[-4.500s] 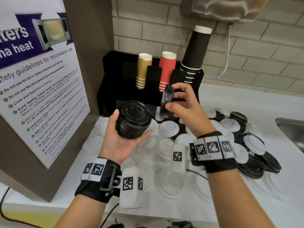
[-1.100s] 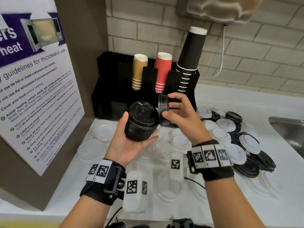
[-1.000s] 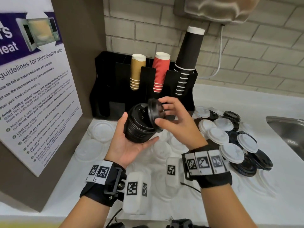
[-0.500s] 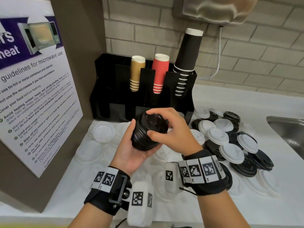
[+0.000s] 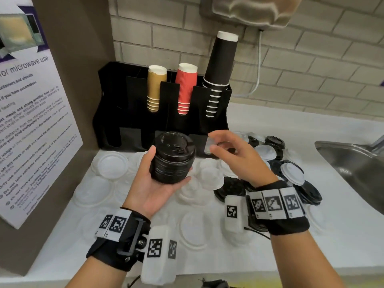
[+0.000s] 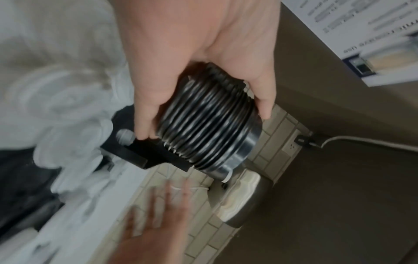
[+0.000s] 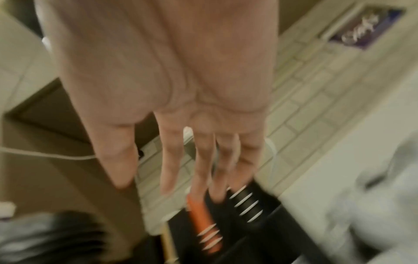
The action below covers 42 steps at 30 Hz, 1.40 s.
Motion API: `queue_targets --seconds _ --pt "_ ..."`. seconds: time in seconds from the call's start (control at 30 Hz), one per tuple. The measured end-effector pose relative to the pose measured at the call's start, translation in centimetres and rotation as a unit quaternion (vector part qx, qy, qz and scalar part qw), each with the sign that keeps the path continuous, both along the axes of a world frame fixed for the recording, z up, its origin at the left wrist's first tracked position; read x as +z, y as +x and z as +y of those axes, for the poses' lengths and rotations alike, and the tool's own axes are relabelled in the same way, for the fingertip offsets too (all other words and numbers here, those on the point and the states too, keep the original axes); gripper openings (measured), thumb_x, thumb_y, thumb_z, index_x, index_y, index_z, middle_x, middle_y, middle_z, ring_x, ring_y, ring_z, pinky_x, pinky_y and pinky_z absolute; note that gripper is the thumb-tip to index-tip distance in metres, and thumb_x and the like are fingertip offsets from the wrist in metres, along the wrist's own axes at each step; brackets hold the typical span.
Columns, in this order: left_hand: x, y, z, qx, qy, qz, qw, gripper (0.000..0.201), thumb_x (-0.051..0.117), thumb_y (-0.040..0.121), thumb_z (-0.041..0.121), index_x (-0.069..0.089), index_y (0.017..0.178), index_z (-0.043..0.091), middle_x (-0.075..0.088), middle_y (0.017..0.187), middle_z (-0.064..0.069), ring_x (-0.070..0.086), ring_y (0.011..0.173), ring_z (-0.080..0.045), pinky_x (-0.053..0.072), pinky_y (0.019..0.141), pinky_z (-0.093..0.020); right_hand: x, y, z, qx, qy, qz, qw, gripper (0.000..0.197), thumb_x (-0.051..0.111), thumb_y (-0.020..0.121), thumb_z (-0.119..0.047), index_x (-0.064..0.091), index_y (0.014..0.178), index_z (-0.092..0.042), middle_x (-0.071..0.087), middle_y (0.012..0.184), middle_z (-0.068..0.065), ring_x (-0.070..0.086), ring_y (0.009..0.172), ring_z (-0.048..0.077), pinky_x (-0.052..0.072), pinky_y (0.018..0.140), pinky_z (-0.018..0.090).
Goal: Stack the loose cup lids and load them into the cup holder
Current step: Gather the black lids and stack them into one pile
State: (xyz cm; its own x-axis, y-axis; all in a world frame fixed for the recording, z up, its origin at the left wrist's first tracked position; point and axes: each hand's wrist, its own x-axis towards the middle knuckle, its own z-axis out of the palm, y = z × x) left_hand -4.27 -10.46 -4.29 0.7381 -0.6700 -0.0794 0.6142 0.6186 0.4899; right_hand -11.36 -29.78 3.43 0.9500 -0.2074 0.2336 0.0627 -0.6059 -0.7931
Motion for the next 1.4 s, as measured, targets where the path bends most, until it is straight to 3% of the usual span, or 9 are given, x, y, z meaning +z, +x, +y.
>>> queue_targets --seconds 0.07,0.2,0.37,0.5,0.63,0.83,0.97,1.1,1.4 --pt "0.3 0.1 -0.1 0.002 -0.026 0.016 1.000 0.071 0.072 0.069 0.050 0.060 0.129 0.015 0.060 0.131 -0.020 0.058 0.121 -0.040 0.052 0.089 -0.054 -0.4 -0.8 -2.7 -0.012 -0.091 0.119 0.989 0.020 0.062 0.091 -0.027 0.061 0.111 -0.029 0.061 0.109 -0.004 0.056 0.097 0.012 0.042 0.079 0.011" --pt "0.7 0.0 -0.5 0.001 -0.039 0.019 0.999 0.061 0.071 0.070 0.052 0.071 0.119 0.016 0.063 0.127 -0.018 0.062 0.117 -0.036 0.054 0.087 -0.054 -1.7 -2.4 -5.7 -0.016 -0.312 0.333 0.890 0.041 0.069 0.083 -0.034 0.057 0.120 -0.018 0.056 0.114 0.002 0.053 0.099 0.017 0.044 0.086 0.027" --pt "0.7 -0.4 -1.1 -0.018 -0.049 0.026 0.998 0.062 0.068 0.075 0.047 0.062 0.125 0.012 0.065 0.123 -0.021 0.065 0.111 -0.037 0.056 0.079 -0.055 -3.0 -4.7 -6.3 0.014 -0.343 0.434 0.833 0.071 0.086 0.060 -0.041 0.042 0.114 -0.028 0.049 0.108 -0.003 0.051 0.095 0.019 0.047 0.075 0.031" --pt "0.8 -0.5 -1.6 -0.045 -0.053 -0.001 0.998 0.052 0.066 0.080 0.045 0.070 0.118 0.010 0.061 0.130 -0.020 0.060 0.119 -0.036 0.054 0.090 -0.050 -4.2 -5.3 -6.1 0.035 -0.367 0.466 0.804 0.084 0.088 0.060 -0.035 0.034 0.125 -0.029 0.042 0.103 -0.004 0.051 0.095 0.021 0.049 0.074 0.034" --pt "0.9 -0.5 -2.0 -0.051 -0.042 0.000 0.998 0.049 0.061 0.084 0.044 0.069 0.118 0.009 0.060 0.132 -0.018 0.059 0.121 -0.031 0.054 0.093 -0.044 -4.5 -5.2 -6.0 0.036 -0.358 0.467 0.808 0.083 0.086 0.063 -0.031 0.032 0.126 -0.030 0.042 0.102 -0.003 0.053 0.092 0.022 0.052 0.077 0.037" --pt "1.0 -0.6 -2.3 -0.036 0.001 0.016 0.999 0.049 0.056 0.088 0.045 0.070 0.119 0.009 0.063 0.129 -0.014 0.062 0.118 -0.027 0.057 0.084 -0.036 -3.0 -5.4 -6.5 0.047 -0.336 0.435 0.834 0.070 0.078 0.065 -0.030 0.035 0.120 -0.034 0.047 0.105 -0.004 0.053 0.089 0.018 0.041 0.060 0.025" --pt "0.6 -0.5 -2.4 -0.013 0.013 0.045 0.999 0.052 0.061 0.083 0.041 0.057 0.127 0.011 0.067 0.122 -0.013 0.066 0.111 -0.027 0.059 0.076 -0.036 0.7 -5.1 -6.3 0.065 -0.198 0.328 0.921 0.061 0.079 0.064 -0.025 0.043 0.110 -0.041 0.057 0.102 -0.006 0.059 0.087 0.014 0.051 0.069 0.026" --pt "0.5 -0.5 -2.6 -0.025 0.027 0.018 0.999 0.045 0.061 0.084 0.039 0.062 0.122 0.014 0.067 0.124 -0.012 0.065 0.112 -0.027 0.058 0.078 -0.037 2.7 -3.3 -4.2 0.085 -0.049 0.117 0.988 0.053 0.080 0.073 -0.015 0.049 0.113 -0.032 0.057 0.105 -0.004 0.058 0.093 0.013 0.047 0.073 0.014" --pt "0.7 -0.6 -2.3 -0.079 0.092 -0.072 0.990 0.050 0.051 0.092 0.046 0.056 0.134 0.020 0.062 0.132 -0.009 0.060 0.121 -0.023 0.056 0.084 -0.033 2.8 0.6 -0.4 0.091 -0.100 0.001 0.991 0.038 0.075 0.075 -0.020 0.061 0.110 -0.028 0.062 0.108 -0.007 0.055 0.089 -0.005 0.040 0.067 0.003"
